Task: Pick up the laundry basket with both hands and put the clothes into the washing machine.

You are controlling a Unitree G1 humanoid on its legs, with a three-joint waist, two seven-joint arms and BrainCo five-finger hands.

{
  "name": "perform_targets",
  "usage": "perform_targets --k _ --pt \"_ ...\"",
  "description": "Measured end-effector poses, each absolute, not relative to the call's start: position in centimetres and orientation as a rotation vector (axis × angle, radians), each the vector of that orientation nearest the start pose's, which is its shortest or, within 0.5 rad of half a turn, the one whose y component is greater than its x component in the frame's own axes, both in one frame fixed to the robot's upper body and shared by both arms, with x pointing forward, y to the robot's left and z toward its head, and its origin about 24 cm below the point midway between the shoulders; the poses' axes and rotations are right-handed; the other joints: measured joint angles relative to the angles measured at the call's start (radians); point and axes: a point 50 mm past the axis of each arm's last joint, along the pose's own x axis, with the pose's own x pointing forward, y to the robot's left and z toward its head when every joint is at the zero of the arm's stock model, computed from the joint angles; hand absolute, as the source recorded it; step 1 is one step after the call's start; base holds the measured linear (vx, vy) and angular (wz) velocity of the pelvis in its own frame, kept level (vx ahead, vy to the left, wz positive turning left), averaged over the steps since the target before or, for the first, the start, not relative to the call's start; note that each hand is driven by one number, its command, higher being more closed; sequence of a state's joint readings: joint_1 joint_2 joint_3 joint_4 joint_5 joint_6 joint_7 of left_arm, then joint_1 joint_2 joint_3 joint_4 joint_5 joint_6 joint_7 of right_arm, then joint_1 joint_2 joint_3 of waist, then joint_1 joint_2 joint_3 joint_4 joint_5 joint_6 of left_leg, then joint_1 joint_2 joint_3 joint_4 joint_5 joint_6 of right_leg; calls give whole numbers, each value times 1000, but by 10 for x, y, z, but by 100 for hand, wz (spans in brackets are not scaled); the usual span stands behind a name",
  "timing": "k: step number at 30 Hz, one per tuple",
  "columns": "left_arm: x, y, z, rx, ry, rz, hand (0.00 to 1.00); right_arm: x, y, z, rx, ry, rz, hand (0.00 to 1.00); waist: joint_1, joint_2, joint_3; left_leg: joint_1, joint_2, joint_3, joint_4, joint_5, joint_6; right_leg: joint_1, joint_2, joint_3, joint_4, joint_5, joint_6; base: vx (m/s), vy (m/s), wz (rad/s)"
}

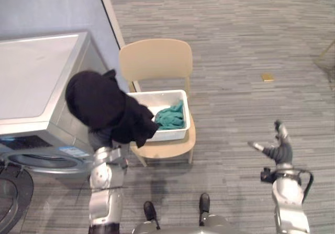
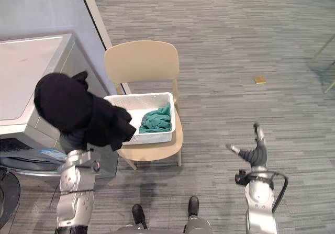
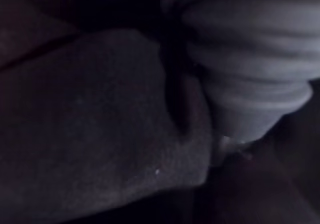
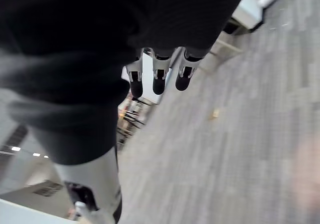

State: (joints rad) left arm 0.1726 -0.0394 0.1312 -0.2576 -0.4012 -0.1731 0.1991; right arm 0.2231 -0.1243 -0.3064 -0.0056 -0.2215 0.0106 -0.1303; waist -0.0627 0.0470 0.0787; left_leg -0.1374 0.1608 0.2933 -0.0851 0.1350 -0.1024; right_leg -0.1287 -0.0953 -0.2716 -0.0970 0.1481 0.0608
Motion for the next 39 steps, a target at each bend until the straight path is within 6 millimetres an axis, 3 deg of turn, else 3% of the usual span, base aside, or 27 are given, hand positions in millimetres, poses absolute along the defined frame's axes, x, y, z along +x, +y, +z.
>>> perform_targets --k 2,3,5,6,7,8,9,10,11,12,13,14,16,19,20,21,22,23,25,27,29,31,34,36,37,38,39 --pt "206 200 68 -433 -238 405 100 176 -272 -13 -398 343 -474 0 14 1 1 -39 2 -38 38 0 4 -2 -3 -35 9 -7 0 -25 2 70" --pt "204 199 64 -456 -223 410 100 165 -277 -37 -417 479 -477 0 34 6 4 -78 7 -87 78 2 8 -2 -5 -86 43 -29 -2 -46 -4 120" --pt "201 199 61 -477 -214 420 100 154 -281 -65 -425 632 -472 0 44 25 13 -124 17 -141 119 -46 66 -8 -9 -168 136 -86 -15 -63 -17 136" --pt "200 200 59 -484 -207 427 100 147 -281 -77 -418 699 -468 0 52 22 13 -134 19 -105 129 -100 148 -4 -21 -203 150 -98 -20 -20 -16 167" --pt "199 203 57 -500 -207 438 100 135 -281 -97 -395 810 -465 0 60 -11 23 -159 26 15 198 -173 259 15 -64 -267 130 -110 -40 -8 31 162" --pt "199 205 56 -494 -206 440 100 134 -279 -104 -376 848 -464 0 72 -12 30 -180 45 56 287 -177 267 18 -77 -300 142 -111 -47 25 83 153" --pt "197 206 49 -498 -180 443 100 131 -282 -112 -371 906 -458 0 88 9 33 -193 84 109 446 -178 270 21 -89 -341 183 -118 -44 23 96 126" --pt "193 204 39 -506 -137 447 100 128 -283 -115 -372 934 -452 0 81 47 29 -179 77 124 442 -132 250 34 -92 -390 238 -155 -32 21 82 148" --pt "194 202 38 -510 -131 436 100 127 -280 -118 -362 948 -446 0 73 53 28 -175 59 121 407 -105 246 38 -109 -414 257 -175 -28 -22 57 173" --pt "198 198 37 -517 -128 410 100 116 -273 -129 -328 1010 -432 0 77 25 36 -149 9 95 280 -54 253 44 -143 -464 244 -187 -31 -50 87 134" --pt "198 198 36 -510 -123 404 100 113 -266 -134 -294 1032 -427 0 83 29 37 -145 14 119 296 -87 237 57 -146 -508 234 -175 -28 -47 87 151" --pt "196 198 32 -511 -101 408 100 110 -257 -140 -260 1064 -418 0 79 35 41 -145 42 171 403 -175 203 79 -151 -570 238 -164 -15 -18 93 128" --pt "194 194 23 -513 -61 391 100 101 -248 -147 -223 1103 -403 0 79 50 45 -109 42 174 392 -234 116 118 -159 -633 246 -167 1 -31 157 117" --pt "188 189 14 -511 2 377 100 102 -240 -150 -177 1113 -399 0 105 28 64 -93 -55 133 373 -271 131 130 -273 -650 368 -207 49 -69 287 68" --pt "187 186 11 -509 23 368 100 100 -241 -151 -173 1120 -405 0 92 13 72 -86 -112 99 373 -288 150 138 -342 -651 447 -243 19 25 325 111" --pt "188 179 11 -513 36 340 100 95 -242 -151 -162 1125 -419 0 78 10 82 -61 -151 67 367 -296 163 125 -376 -594 519 -297 -80 74 311 129" --pt "189 172 11 -510 46 310 100 87 -243 -151 -167 1127 -428 0 73 9 88 -47 -183 30 373 -303 185 81 -369 -452 594 -365 -189 144 292 138" --pt "192 166 13 -489 49 271 100 81 -238 -151 -142 1117 -439 0 65 -7 99 -20 -224 -15 379 -319 210 13 -315 -209 730 -421 -168 144 193 131" --pt "193 160 13 -483 59 239 100 78 -226 -155 -99 1130 -432 0 46 -25 102 40 -270 -49 347 -331 227 -87 -186 -14 906 -484 -70 175 130 108" --pt "194 156 13 -487 60 228 100 81 -225 -154 -87 1117 -437 0 39 -23 99 92 -278 -40 273 -339 218 -160 -108 -30 891 -490 -71 254 93 73" --pt "200 148 19 -505 35 200 100 79 -222 -153 -59 1103 -456 0 -2 -17 106 54 -224 9 418 -412 209 -228 -88 -93 821 -481 -69 327 28 76" --pt "201 146 12 -512 70 206 100 75 -220 -154 -47 1117 -457 0 19 -32 104 119 -256 22 377 -447 204 -263 -73 -143 687 -429 -71 360 24 -9" --pt "204 139 16 -521 63 174 100 60 -223 -156 -51 1155 -472 0 14 -6 79 229 -268 18 273 -455 193 -240 -29 -321 599 -387 -115 494 108 -13" --pt "207 133 18 -515 62 140 100 51 -222 -158 -46 1190 -479 0 -4 -6 72 203 -241 30 471 -495 148 -168 -7 -351 537 -325 -251 698 134 28" --pt "208 131 19 -510 59 131 100 50 -225 -157 -52 1192 -483 0 -26 7 74 99 -141 71 840 -436 107 -89 12 -348 520 -350 -245 630 159 21" --pt "208 132 19 -506 60 131 100 50 -224 -157 -52 1190 -484 0 -13 5 74 65 -93 91 976 -383 118 -57 22 -324 517 -366 -231 757 203 -43" --pt "205 133 17 -506 66 129 100 51 -225 -155 -57 1176 -485 0 15 3 75 23 4 130 1197 -346 183 10 46 -269 515 -395 -211 613 155 -117"
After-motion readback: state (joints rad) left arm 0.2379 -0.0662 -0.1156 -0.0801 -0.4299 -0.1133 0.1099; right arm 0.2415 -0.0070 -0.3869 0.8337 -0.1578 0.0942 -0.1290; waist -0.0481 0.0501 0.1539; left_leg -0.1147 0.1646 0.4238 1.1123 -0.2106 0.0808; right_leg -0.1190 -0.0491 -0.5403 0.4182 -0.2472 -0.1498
